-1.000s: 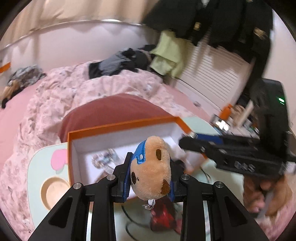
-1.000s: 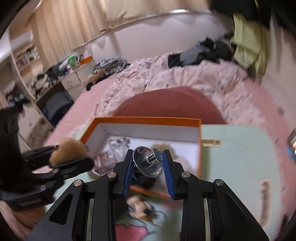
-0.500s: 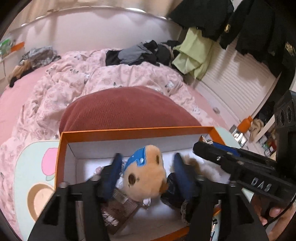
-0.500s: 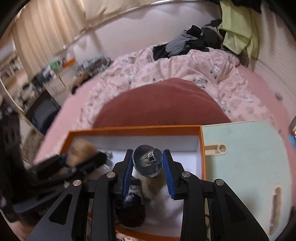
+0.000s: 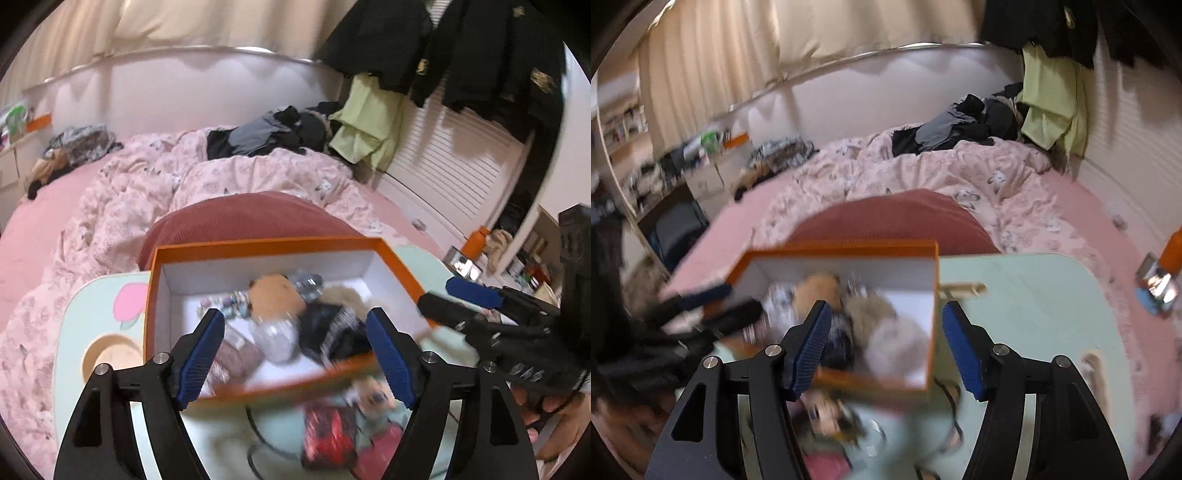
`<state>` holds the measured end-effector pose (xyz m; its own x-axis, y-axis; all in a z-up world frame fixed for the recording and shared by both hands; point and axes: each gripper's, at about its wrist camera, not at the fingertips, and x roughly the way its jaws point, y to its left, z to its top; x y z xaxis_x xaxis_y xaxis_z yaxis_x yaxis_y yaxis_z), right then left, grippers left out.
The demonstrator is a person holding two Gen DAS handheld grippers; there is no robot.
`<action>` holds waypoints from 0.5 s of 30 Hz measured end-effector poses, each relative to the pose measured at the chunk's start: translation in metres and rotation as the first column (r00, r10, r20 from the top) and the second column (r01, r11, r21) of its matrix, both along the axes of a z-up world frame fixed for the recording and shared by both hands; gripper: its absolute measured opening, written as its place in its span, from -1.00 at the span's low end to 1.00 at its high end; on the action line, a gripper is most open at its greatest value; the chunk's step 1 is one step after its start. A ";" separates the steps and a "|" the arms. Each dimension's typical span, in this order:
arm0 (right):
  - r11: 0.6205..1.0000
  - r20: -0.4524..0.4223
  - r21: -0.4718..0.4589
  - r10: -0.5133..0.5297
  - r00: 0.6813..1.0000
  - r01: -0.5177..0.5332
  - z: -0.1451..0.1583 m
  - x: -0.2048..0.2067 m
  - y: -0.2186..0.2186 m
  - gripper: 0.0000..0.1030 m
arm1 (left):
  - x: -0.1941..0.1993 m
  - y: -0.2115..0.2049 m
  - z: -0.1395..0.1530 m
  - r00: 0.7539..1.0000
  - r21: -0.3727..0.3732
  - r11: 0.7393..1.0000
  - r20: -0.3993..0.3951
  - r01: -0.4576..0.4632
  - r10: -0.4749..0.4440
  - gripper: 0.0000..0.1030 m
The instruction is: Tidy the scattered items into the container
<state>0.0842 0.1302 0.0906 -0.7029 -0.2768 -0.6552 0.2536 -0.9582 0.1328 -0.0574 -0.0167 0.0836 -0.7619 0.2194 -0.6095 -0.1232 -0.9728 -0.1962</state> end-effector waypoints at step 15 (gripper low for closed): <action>0.988 0.101 0.152 -0.005 0.995 -0.010 -0.061 0.084 -0.003 0.23 | 0.079 0.012 -0.076 0.989 -0.148 0.987 0.125 -0.055 0.074 0.73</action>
